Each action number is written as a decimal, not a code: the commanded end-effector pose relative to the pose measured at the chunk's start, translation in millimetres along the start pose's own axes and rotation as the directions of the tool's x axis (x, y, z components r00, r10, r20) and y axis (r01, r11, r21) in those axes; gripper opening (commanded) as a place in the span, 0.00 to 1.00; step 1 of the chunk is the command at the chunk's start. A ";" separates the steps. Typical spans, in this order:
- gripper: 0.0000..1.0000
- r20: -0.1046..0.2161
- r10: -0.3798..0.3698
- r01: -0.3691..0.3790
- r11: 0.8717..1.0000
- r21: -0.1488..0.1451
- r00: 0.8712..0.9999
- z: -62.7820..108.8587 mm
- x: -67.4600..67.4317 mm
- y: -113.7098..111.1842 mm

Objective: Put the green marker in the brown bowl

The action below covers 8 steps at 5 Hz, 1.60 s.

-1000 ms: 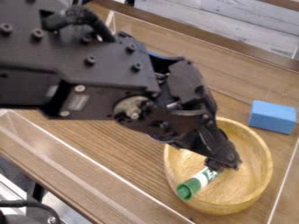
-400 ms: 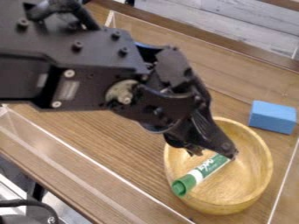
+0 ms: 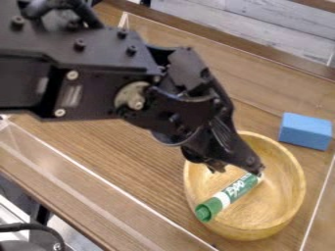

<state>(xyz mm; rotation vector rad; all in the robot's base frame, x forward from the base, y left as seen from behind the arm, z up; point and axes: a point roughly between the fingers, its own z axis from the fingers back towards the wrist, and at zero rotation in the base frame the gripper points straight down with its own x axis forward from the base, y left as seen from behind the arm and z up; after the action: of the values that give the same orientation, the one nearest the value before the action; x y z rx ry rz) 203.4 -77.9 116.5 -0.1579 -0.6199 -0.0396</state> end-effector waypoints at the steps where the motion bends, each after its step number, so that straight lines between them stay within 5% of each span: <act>1: 0.00 0.052 0.017 -0.016 1.000 -0.020 0.999 6.8 17.9 -3.4; 8: 0.00 0.085 0.088 -0.084 0.995 -0.053 0.992 12.5 31.2 -0.5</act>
<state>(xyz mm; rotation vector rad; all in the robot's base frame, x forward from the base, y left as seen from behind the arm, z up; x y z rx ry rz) 212.0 -74.4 129.4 -0.2214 -0.6521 0.0315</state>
